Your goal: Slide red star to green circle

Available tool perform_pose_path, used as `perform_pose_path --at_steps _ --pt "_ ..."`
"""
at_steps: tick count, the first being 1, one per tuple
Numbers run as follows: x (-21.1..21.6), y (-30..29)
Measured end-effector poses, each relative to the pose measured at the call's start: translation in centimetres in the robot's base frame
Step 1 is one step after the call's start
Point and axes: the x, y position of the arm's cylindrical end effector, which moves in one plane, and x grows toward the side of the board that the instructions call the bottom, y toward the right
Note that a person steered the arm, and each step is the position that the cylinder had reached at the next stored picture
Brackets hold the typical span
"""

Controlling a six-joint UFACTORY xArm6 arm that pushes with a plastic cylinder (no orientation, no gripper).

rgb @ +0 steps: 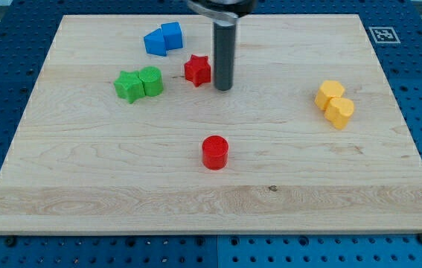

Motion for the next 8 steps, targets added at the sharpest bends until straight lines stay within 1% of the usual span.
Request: perform_pose_path --at_steps 1,2,6,7,8 --pt "-0.1 3.3" --pt "-0.5 2.1" --pt "-5.0 -11.0" --pt "-5.2 -11.5" --pt "-5.0 -9.8"
